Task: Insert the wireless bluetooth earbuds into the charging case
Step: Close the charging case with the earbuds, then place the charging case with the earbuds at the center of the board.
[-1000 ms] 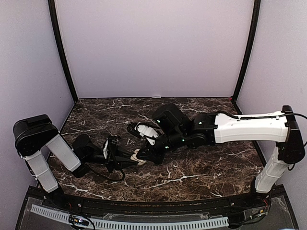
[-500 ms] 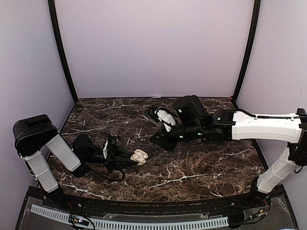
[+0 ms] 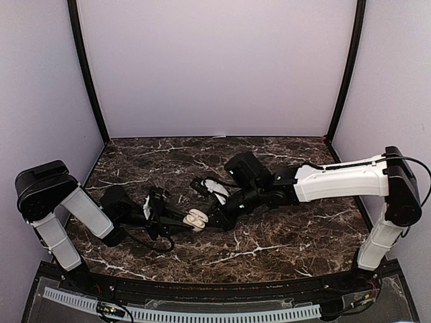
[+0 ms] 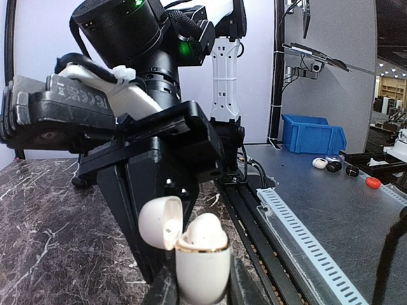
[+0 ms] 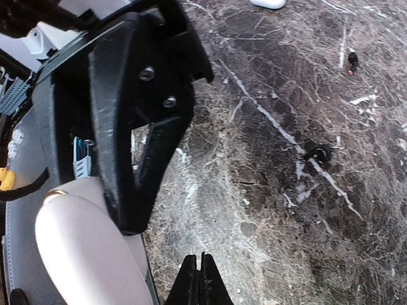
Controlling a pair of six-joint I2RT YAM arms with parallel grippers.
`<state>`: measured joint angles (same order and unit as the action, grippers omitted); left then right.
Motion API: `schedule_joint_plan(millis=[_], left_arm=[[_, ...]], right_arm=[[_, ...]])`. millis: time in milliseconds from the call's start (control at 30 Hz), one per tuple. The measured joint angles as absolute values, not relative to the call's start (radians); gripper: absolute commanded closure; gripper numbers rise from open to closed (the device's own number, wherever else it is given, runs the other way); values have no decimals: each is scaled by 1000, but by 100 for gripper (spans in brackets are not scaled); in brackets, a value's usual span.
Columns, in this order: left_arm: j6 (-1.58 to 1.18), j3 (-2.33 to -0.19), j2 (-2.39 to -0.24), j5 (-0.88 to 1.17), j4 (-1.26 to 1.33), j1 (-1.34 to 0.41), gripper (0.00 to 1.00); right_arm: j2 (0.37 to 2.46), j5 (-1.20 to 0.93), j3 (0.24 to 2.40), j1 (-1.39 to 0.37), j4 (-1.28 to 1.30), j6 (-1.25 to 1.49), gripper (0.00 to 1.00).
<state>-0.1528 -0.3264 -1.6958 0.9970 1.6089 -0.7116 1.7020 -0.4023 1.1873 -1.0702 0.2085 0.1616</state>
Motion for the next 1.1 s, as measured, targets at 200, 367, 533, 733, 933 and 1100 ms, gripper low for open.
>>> schedule_joint_plan(millis=[200, 367, 533, 733, 933, 1100], left_arm=[[-165, -327, -1696, 1011, 1611, -712, 100], [-173, -327, -1707, 1010, 1612, -713, 100], [-185, -322, -1708, 949, 1613, -712, 100], [-355, -279, -1642, 714, 1604, -603, 100], [-425, -318, -1416, 478, 1301, -557, 96], [-427, -528, -1341, 289, 838, -558, 96]], right_arm=[[1668, -500, 1176, -1069, 152, 156, 98], [1613, -512, 1156, -1065, 126, 152, 98], [1572, -461, 1143, -1063, 118, 151, 97], [1459, -320, 1006, -1011, 79, 190, 95], [1365, -206, 941, -954, 45, 222, 95], [1343, -129, 914, -942, 22, 244, 96]])
